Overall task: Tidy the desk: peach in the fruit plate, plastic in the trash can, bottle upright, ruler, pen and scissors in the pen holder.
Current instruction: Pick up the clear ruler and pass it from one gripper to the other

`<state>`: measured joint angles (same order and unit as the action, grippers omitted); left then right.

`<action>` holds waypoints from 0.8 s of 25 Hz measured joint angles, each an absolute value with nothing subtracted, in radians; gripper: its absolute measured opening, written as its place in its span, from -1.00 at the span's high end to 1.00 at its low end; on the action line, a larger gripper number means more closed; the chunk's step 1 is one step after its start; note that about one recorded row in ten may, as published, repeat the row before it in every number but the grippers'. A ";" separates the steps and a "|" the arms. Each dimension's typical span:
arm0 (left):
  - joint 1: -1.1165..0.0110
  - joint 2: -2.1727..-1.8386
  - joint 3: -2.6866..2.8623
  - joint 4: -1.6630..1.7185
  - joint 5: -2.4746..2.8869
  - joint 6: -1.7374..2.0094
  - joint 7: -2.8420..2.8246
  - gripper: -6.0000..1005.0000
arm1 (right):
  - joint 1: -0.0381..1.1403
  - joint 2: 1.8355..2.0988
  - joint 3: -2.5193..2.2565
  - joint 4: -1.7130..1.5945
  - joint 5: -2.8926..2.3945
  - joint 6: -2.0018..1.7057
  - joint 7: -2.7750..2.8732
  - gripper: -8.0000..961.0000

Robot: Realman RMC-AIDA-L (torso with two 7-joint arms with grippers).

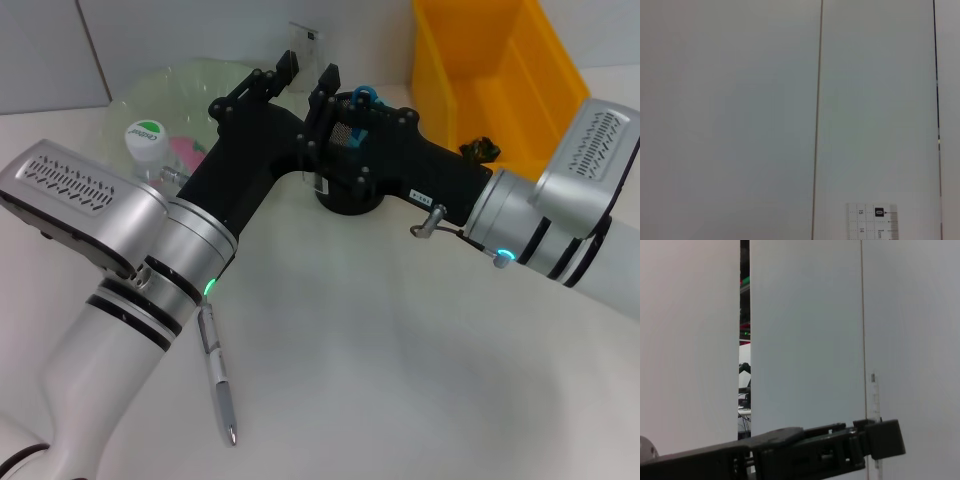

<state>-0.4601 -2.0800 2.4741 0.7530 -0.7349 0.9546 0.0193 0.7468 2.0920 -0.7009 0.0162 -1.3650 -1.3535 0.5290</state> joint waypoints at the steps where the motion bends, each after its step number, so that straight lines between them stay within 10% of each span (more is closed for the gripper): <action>1: -0.460 -2.080 2.474 0.753 -0.735 0.955 0.019 0.21 | 0.748 2.092 -0.701 0.016 -1.365 -1.354 0.526 -0.20; 4: -0.460 -2.080 2.474 0.751 -0.735 0.954 0.020 0.21 | 0.750 2.092 -0.701 0.017 -1.365 -1.354 0.525 0.20; 20: -0.461 -2.080 2.480 0.752 -0.760 0.954 0.051 0.21 | 0.767 2.092 -0.669 0.052 -1.365 -1.340 0.504 0.34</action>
